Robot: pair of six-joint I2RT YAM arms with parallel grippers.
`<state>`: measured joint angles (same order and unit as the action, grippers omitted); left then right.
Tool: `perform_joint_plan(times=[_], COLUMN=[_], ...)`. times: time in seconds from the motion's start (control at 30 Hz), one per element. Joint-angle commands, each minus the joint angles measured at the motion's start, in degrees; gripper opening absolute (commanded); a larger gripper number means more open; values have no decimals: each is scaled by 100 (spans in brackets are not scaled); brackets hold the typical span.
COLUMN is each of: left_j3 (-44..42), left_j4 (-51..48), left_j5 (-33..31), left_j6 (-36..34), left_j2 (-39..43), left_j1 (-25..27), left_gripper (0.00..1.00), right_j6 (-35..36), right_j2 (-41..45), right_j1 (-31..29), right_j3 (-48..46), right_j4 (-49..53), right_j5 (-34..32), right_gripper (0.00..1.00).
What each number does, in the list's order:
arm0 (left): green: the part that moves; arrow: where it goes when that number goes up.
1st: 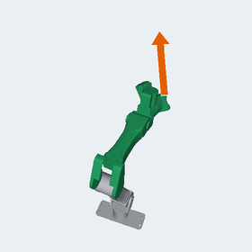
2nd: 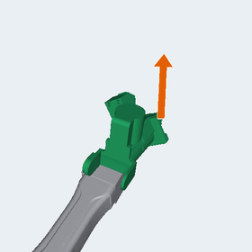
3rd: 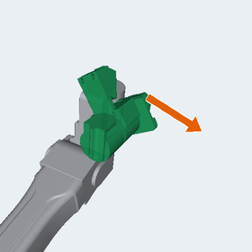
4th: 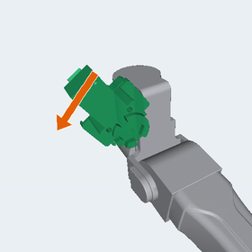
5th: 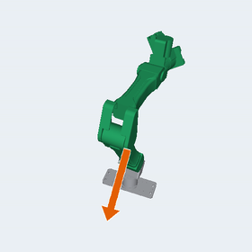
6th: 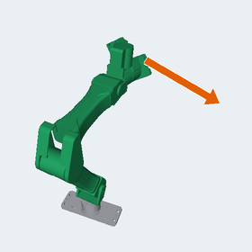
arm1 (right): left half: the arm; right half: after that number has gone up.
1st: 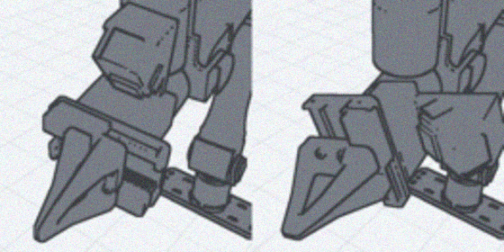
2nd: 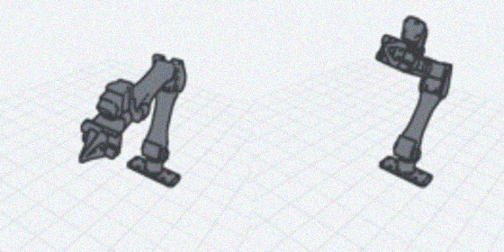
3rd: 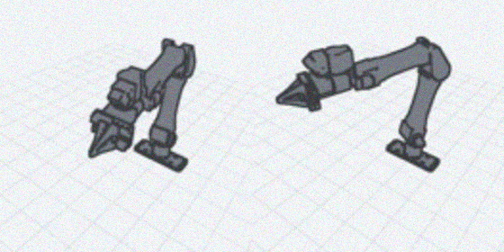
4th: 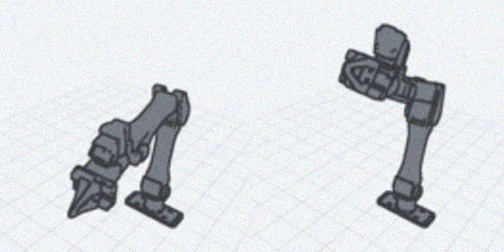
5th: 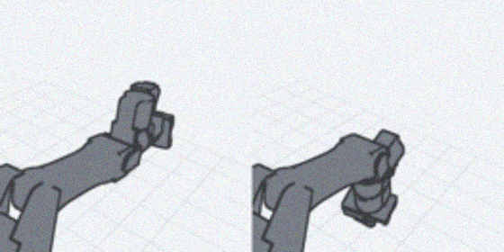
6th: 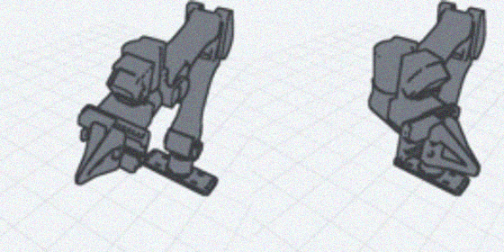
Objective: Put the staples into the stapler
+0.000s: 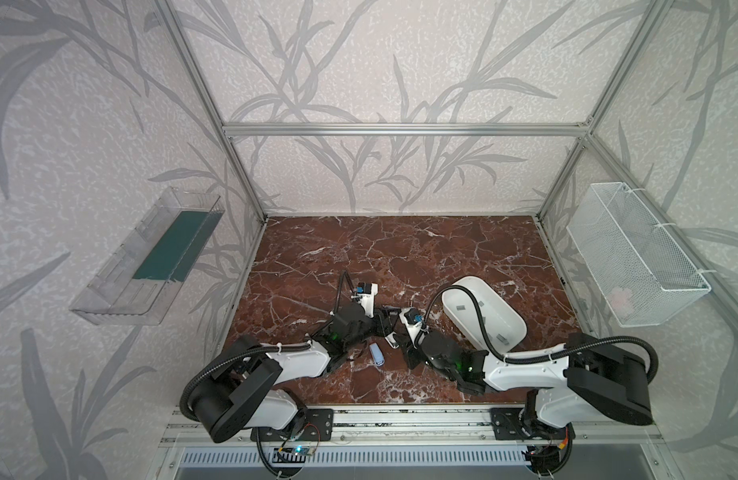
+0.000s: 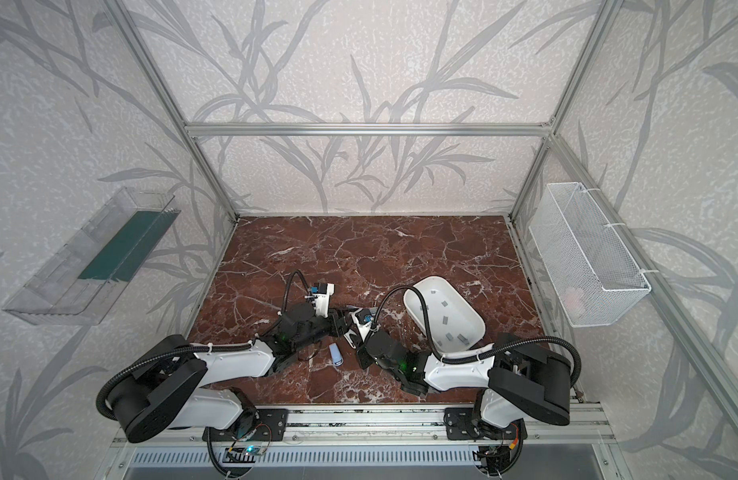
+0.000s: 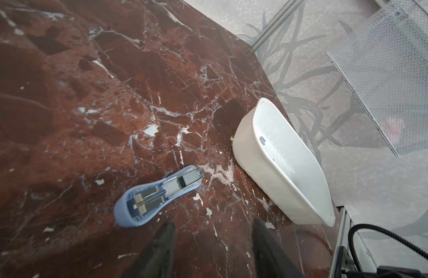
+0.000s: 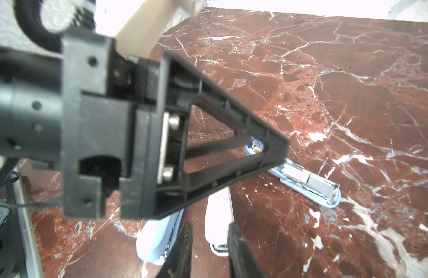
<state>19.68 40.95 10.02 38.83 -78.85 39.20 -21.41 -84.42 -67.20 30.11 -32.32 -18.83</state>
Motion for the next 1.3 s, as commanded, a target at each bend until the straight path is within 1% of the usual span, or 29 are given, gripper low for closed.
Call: perform_joint_plan(times=[0.0,0.17,0.37,0.57,0.73,0.77,0.87,1.1,1.27], left_j3=[123,166,214,214,146,134,94,-81,-272], left_j4=[-461,-662,-655,-331,-119,-81,52,422,1070], left_j5=[-340,-378,-303,-131,-182,-189,-203,-461,-605], left_j6=[-80,-241,-350,-376,-398,-402,-435,-586,-642], left_j2=[99,62,-138,-631,-923,-967,-1086,-1301,-1736], left_j1=[-48,-52,-41,-12,-10,-17,-5,117,241], left_gripper=[40,40,40,43,43,43,43,42,41], right_j6=[-110,-228,-285,-388,-435,-451,-486,-631,-702], right_j2=[-253,-746,-978,-1187,-1305,-1473,-1600,-1921,-2239], right_j1=[-29,-34,-20,-22,-36,-32,-37,-29,-65], right_j3=[344,575,636,662,671,673,723,707,646], right_j4=[567,601,581,576,514,531,550,477,358], right_j5=[-239,-241,-300,-251,-208,-180,-84,19,44], right_gripper=[25,24,24,23,23,22,22,20,19])
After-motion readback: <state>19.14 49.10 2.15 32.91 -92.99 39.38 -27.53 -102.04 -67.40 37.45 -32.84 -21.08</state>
